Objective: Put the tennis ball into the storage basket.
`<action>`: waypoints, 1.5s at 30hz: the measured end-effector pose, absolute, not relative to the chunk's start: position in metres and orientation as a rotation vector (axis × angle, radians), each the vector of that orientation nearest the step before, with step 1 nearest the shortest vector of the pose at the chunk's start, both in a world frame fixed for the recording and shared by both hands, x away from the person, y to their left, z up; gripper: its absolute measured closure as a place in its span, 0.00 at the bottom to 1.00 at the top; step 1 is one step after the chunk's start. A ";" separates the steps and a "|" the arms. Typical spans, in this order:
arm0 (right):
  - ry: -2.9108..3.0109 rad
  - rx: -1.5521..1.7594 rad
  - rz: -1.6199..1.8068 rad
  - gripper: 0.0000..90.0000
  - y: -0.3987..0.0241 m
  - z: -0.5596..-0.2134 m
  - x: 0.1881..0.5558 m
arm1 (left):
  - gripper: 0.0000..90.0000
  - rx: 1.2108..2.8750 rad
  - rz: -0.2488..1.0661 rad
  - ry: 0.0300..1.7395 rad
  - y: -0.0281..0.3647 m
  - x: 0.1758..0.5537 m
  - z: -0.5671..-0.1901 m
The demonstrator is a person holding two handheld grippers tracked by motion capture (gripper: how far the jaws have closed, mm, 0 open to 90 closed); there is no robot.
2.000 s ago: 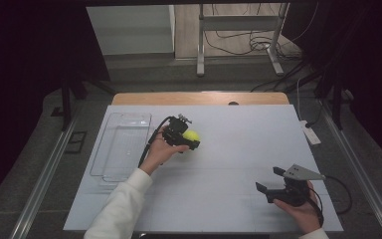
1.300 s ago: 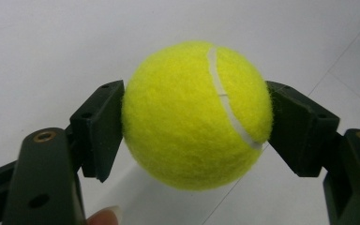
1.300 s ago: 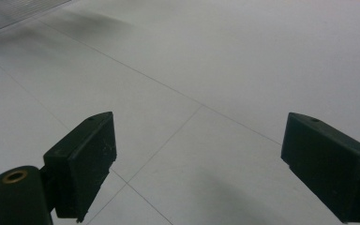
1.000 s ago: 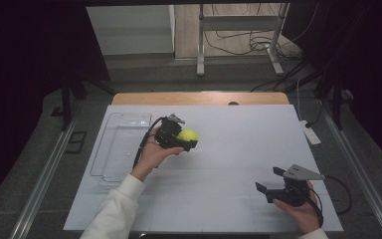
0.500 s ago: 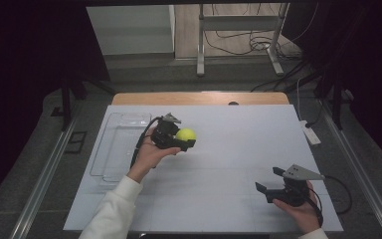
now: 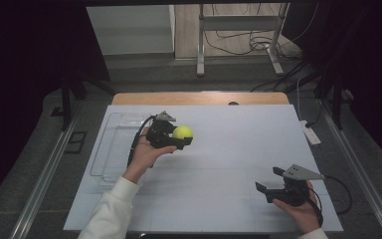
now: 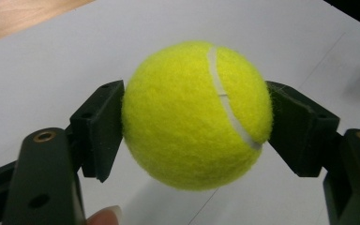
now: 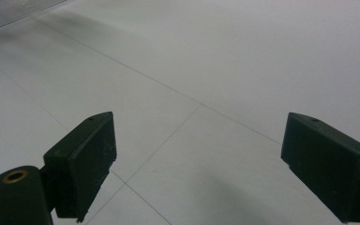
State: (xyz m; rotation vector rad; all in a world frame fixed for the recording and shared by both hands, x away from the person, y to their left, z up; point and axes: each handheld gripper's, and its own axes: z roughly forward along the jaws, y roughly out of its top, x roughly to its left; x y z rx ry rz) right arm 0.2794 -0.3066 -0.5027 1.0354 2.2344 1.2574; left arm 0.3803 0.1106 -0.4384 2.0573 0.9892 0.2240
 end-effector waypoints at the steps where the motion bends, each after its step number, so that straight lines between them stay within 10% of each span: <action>1: 2.234 1.035 1.256 0.12 -0.306 -0.503 0.279 | 0.30 2.050 0.224 0.989 0.112 0.380 -0.438; 45: 2.232 1.015 1.274 0.12 -0.309 -0.502 0.280 | 0.30 1.966 0.259 0.988 0.138 0.371 -0.424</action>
